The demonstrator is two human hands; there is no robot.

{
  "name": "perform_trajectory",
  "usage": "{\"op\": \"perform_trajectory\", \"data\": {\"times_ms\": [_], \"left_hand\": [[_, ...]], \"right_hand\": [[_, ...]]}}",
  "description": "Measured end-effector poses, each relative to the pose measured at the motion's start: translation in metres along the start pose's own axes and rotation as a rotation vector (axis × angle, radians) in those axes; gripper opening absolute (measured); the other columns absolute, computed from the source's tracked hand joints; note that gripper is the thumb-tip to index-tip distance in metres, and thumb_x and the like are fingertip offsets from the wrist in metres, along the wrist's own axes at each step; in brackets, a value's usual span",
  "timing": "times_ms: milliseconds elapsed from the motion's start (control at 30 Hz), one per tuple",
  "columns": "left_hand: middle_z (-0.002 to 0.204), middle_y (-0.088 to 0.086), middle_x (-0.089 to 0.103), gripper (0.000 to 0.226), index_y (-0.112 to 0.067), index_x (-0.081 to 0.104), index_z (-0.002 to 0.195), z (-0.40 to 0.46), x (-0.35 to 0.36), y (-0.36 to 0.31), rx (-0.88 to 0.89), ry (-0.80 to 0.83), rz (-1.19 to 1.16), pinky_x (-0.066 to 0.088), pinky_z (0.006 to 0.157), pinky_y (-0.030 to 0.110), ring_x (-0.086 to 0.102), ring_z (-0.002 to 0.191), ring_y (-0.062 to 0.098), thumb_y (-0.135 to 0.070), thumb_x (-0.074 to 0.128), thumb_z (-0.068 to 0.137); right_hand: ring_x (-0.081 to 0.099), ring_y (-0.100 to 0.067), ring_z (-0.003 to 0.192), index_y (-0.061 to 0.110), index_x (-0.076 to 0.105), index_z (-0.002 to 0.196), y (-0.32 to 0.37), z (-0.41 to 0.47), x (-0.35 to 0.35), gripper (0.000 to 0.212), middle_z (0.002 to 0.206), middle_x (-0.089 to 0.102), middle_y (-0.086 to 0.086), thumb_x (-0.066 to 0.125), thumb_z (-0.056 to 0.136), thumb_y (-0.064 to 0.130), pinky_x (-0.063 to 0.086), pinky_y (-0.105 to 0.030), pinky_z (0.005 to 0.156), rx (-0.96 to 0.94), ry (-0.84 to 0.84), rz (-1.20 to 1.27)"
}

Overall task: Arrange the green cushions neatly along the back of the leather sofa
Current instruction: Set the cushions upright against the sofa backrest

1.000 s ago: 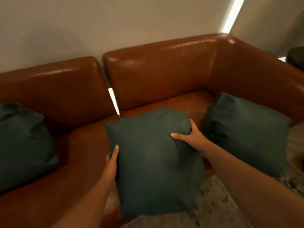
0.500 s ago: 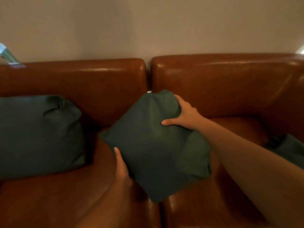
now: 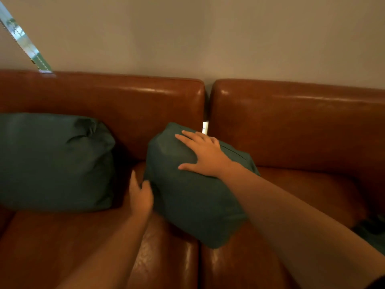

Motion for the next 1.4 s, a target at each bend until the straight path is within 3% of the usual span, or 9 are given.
{"op": "perform_trajectory", "data": {"times_ms": [167, 300, 433, 567, 700, 900, 1000, 1167, 1400], "left_hand": [[0.156, 0.006, 0.022, 0.056, -0.023, 0.035, 0.145, -0.009, 0.045, -0.163, 0.502, 0.170, 0.234, 0.014, 0.115, 0.028, 0.018, 0.144, 0.017, -0.039, 0.052, 0.094], [0.149, 0.007, 0.037, 0.063, -0.024, 0.038, 0.143, -0.011, 0.115, -0.186, 0.494, 0.387, 0.485, 0.027, 0.113, 0.042, 0.030, 0.138, 0.026, -0.054, 0.051, 0.089], [0.132, 0.012, 0.051, 0.056, -0.019, 0.049, 0.132, -0.001, 0.114, -0.184, 0.455, 0.282, 0.521, 0.037, 0.103, 0.042, 0.044, 0.124, 0.032, -0.054, 0.053, 0.088], [0.119, 0.010, 0.059, 0.047, -0.014, 0.059, 0.118, 0.006, 0.100, -0.175, 0.395, 0.224, 0.432, 0.044, 0.092, 0.040, 0.054, 0.111, 0.030, -0.051, 0.050, 0.090], [0.102, 0.005, 0.064, 0.032, -0.014, 0.065, 0.103, 0.009, 0.091, -0.171, 0.348, 0.224, 0.256, 0.046, 0.084, 0.038, 0.058, 0.097, 0.024, -0.042, 0.051, 0.094], [0.070, -0.004, 0.056, 0.027, -0.019, 0.060, 0.072, 0.013, 0.041, -0.153, 0.258, 0.033, -0.079, 0.039, 0.063, 0.030, 0.051, 0.068, 0.008, -0.032, 0.052, 0.095], [0.081, -0.006, 0.063, 0.020, -0.018, 0.065, 0.087, 0.002, 0.030, -0.133, 0.228, 0.033, -0.194, 0.047, 0.072, 0.028, 0.058, 0.078, 0.006, -0.031, 0.052, 0.096], [0.129, 0.002, 0.054, 0.040, -0.024, 0.053, 0.127, 0.004, 0.040, -0.131, 0.268, 0.136, 0.036, 0.041, 0.104, 0.044, 0.051, 0.118, 0.019, -0.040, 0.056, 0.091], [0.140, 0.008, 0.044, 0.038, -0.016, 0.052, 0.130, -0.059, 0.068, -0.214, 0.742, 0.172, 0.314, 0.018, 0.110, 0.026, 0.033, 0.134, 0.023, -0.017, 0.055, 0.093]], "right_hand": [[0.008, -0.018, 0.147, 0.035, 0.025, 0.148, -0.055, -0.030, -0.011, 0.063, 0.158, 0.015, 0.011, 0.050, 0.092, 0.051, 0.006, -0.049, 0.116, 0.095, -0.080, 0.175], [0.019, -0.015, 0.145, 0.031, 0.034, 0.145, -0.106, -0.071, -0.007, 0.052, 0.155, 0.028, 0.007, 0.046, 0.096, 0.045, 0.012, -0.048, 0.118, 0.268, -0.187, 0.342], [0.019, -0.022, 0.144, 0.031, 0.030, 0.146, -0.185, -0.141, 0.013, 0.054, 0.156, 0.026, 0.000, 0.031, 0.097, 0.054, 0.019, -0.056, 0.114, 0.747, -0.319, 0.419], [0.027, -0.036, 0.140, 0.035, 0.020, 0.149, -0.209, -0.193, 0.102, 0.080, 0.157, 0.020, -0.005, 0.037, 0.083, 0.076, 0.024, -0.059, 0.111, 1.234, -0.257, 1.168], [0.049, -0.030, 0.124, 0.028, 0.039, 0.141, -0.192, -0.162, 0.108, 0.069, 0.137, 0.049, -0.003, 0.043, 0.086, 0.069, 0.040, -0.054, 0.104, 1.136, -0.353, 1.409], [0.049, -0.025, 0.125, 0.025, 0.045, 0.140, -0.185, -0.098, 0.029, 0.067, 0.140, 0.050, -0.001, 0.047, 0.086, 0.065, 0.039, -0.046, 0.107, 0.847, -0.369, 1.372], [0.043, -0.020, 0.131, 0.022, 0.043, 0.142, -0.184, -0.079, -0.003, 0.054, 0.143, 0.046, 0.001, 0.040, 0.096, 0.051, 0.035, -0.034, 0.106, 0.746, -0.405, 1.235], [0.027, -0.023, 0.141, 0.018, 0.031, 0.148, -0.184, -0.079, -0.008, 0.052, 0.154, 0.030, -0.003, 0.035, 0.101, 0.042, 0.021, -0.034, 0.113, 0.749, -0.355, 0.824], [0.029, -0.023, 0.140, 0.013, 0.034, 0.146, -0.169, -0.125, -0.025, 0.051, 0.152, 0.032, -0.009, 0.044, 0.100, 0.032, 0.023, -0.033, 0.113, 0.737, -0.442, 0.667]]}}
Point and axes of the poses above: each hand's wrist, its own z-axis towards the middle knuckle, its own x-axis out of the palm, y = z × x, the point moved 10 cm from there along z, towards the middle knuckle
